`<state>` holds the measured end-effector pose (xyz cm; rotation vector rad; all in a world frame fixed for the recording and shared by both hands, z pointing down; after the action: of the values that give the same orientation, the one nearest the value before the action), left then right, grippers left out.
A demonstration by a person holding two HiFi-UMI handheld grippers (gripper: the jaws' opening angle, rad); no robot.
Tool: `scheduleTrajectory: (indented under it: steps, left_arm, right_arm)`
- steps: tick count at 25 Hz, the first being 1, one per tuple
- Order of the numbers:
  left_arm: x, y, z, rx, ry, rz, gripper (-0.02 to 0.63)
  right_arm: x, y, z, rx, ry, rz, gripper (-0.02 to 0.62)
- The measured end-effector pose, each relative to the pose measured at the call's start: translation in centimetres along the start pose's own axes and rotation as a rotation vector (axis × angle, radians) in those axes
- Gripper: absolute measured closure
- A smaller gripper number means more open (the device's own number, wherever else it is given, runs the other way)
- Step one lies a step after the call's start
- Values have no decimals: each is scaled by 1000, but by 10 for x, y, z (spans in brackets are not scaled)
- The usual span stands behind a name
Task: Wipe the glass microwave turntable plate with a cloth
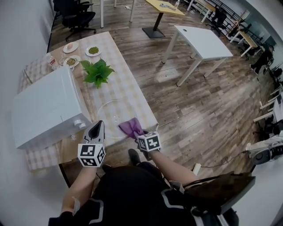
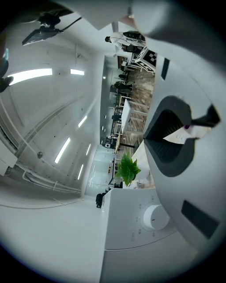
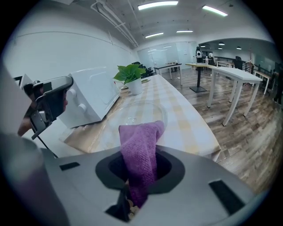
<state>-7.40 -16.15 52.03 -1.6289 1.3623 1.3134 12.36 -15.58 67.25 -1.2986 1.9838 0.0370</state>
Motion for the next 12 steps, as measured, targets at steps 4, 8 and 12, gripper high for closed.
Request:
scheduleTrajectory:
  steps: [4, 8, 12]
  left_arm:
    - [-3, 0, 0, 11, 12, 1, 600]
    - [0, 1, 0, 14, 6, -12, 600]
    - [5, 6, 2, 30, -1, -10, 600]
  right_arm:
    - [-7, 5, 7, 5, 7, 5, 526]
    - [5, 12, 18, 17, -28, 34, 526]
    - [27, 20, 27, 29, -69, 66, 526]
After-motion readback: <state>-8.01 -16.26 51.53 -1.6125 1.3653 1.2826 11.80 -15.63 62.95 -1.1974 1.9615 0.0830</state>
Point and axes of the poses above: the fingertips, and each gripper's own axes: z backward along the fingers, y to its left, x out of its top, the point moved 3 cm from there along z, backward along the fingers, and after that the axes turned 6 degrees about x, right-handed, at the moved point
